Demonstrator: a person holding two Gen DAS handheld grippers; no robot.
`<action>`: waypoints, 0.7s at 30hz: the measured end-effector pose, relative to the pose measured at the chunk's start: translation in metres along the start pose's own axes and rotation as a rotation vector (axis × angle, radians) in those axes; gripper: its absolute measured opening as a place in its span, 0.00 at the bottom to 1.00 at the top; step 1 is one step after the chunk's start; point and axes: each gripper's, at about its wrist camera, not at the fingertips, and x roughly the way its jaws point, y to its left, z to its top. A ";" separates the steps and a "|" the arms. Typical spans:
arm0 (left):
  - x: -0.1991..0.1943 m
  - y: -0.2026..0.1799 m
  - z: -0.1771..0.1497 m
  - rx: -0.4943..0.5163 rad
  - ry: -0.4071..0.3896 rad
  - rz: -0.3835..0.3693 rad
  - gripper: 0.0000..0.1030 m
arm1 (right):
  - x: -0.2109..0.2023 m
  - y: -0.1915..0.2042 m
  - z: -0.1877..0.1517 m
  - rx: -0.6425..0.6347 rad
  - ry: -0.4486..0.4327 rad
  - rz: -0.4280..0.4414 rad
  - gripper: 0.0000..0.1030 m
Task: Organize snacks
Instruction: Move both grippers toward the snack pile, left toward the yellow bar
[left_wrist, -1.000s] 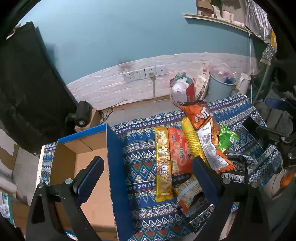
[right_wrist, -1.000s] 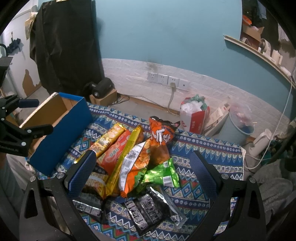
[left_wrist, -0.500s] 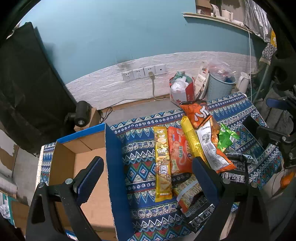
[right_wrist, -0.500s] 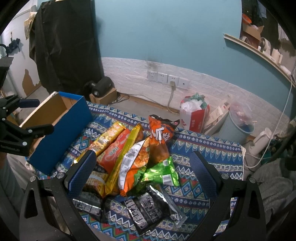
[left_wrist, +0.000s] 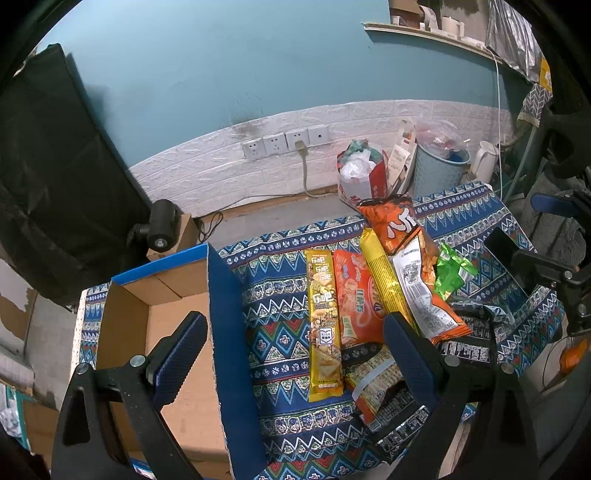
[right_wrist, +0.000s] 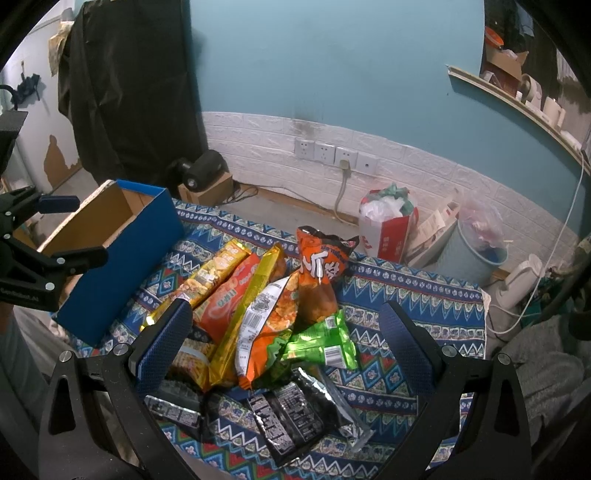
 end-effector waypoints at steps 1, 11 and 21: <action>0.000 0.000 -0.001 0.000 0.000 -0.001 0.94 | 0.000 0.000 0.001 0.002 0.001 0.000 0.97; 0.001 -0.001 0.000 0.002 -0.001 0.000 0.94 | 0.001 -0.003 0.000 0.003 0.008 -0.004 0.97; 0.002 -0.005 -0.002 0.011 0.002 -0.003 0.94 | 0.001 -0.003 -0.003 0.005 0.012 -0.001 0.97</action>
